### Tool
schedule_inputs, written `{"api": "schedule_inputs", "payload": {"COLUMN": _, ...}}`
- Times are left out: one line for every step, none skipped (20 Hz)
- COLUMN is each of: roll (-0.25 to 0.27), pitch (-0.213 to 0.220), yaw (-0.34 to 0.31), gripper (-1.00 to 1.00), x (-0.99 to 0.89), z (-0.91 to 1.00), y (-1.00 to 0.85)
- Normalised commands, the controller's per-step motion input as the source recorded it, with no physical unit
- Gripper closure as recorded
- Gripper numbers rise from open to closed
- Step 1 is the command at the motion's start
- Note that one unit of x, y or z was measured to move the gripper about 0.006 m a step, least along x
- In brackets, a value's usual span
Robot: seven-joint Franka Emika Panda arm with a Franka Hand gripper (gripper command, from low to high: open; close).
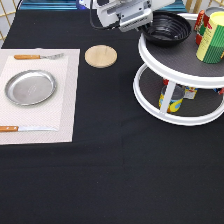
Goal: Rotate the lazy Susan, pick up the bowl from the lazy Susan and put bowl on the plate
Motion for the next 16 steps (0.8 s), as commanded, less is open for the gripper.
{"api": "schedule_inputs", "payload": {"roll": -0.064, "pitch": -0.052, "yaw": -0.003, "gripper": 1.00, "x": -0.04, "z": 0.26, "y": 0.14}}
{"api": "schedule_inputs", "payload": {"roll": -0.028, "pitch": -0.052, "yaw": -0.021, "gripper": 1.00, "x": -0.05, "z": 0.27, "y": 0.00}}
{"api": "schedule_inputs", "payload": {"roll": -0.003, "pitch": -0.056, "yaw": -0.039, "gripper": 1.00, "x": -0.07, "z": 0.28, "y": 0.00}}
{"api": "schedule_inputs", "payload": {"roll": 0.000, "pitch": -0.050, "yaw": -0.047, "gripper": 1.00, "x": -0.01, "z": 0.33, "y": -0.04}}
{"api": "schedule_inputs", "payload": {"roll": 0.000, "pitch": -0.035, "yaw": -0.044, "gripper": 1.00, "x": 0.00, "z": 0.36, "y": -0.18}}
{"api": "schedule_inputs", "payload": {"roll": 0.021, "pitch": -0.012, "yaw": -0.033, "gripper": 1.00, "x": 0.00, "z": 0.44, "y": -0.38}}
{"api": "schedule_inputs", "payload": {"roll": 0.058, "pitch": 0.000, "yaw": -0.028, "gripper": 1.00, "x": 0.00, "z": 0.49, "y": -0.58}}
{"api": "schedule_inputs", "payload": {"roll": 0.079, "pitch": 0.000, "yaw": -0.036, "gripper": 1.00, "x": 0.02, "z": 0.48, "y": -0.73}}
{"api": "schedule_inputs", "payload": {"roll": 0.054, "pitch": 0.000, "yaw": -0.062, "gripper": 1.00, "x": 0.05, "z": 0.49, "y": -0.78}}
{"api": "schedule_inputs", "payload": {"roll": 0.031, "pitch": 0.000, "yaw": -0.072, "gripper": 1.00, "x": 0.04, "z": 0.47, "y": -0.79}}
{"api": "schedule_inputs", "payload": {"roll": 0.009, "pitch": 0.000, "yaw": -0.064, "gripper": 1.00, "x": 0.05, "z": 0.47, "y": -0.86}}
{"api": "schedule_inputs", "payload": {"roll": 0.000, "pitch": 0.000, "yaw": -0.058, "gripper": 1.00, "x": 0.08, "z": 0.44, "y": -0.89}}
{"api": "schedule_inputs", "payload": {"roll": 0.000, "pitch": 0.000, "yaw": -0.047, "gripper": 1.00, "x": 0.13, "z": 0.40, "y": -0.92}}
{"api": "schedule_inputs", "payload": {"roll": 0.000, "pitch": 0.000, "yaw": -0.039, "gripper": 1.00, "x": 0.13, "z": 0.31, "y": -0.95}}
{"api": "schedule_inputs", "payload": {"roll": 0.000, "pitch": 0.000, "yaw": -0.011, "gripper": 1.00, "x": 0.14, "z": 0.25, "y": -1.00}}
{"api": "schedule_inputs", "payload": {"roll": 0.000, "pitch": 0.000, "yaw": 0.000, "gripper": 1.00, "x": 0.15, "z": 0.14, "y": -1.00}}
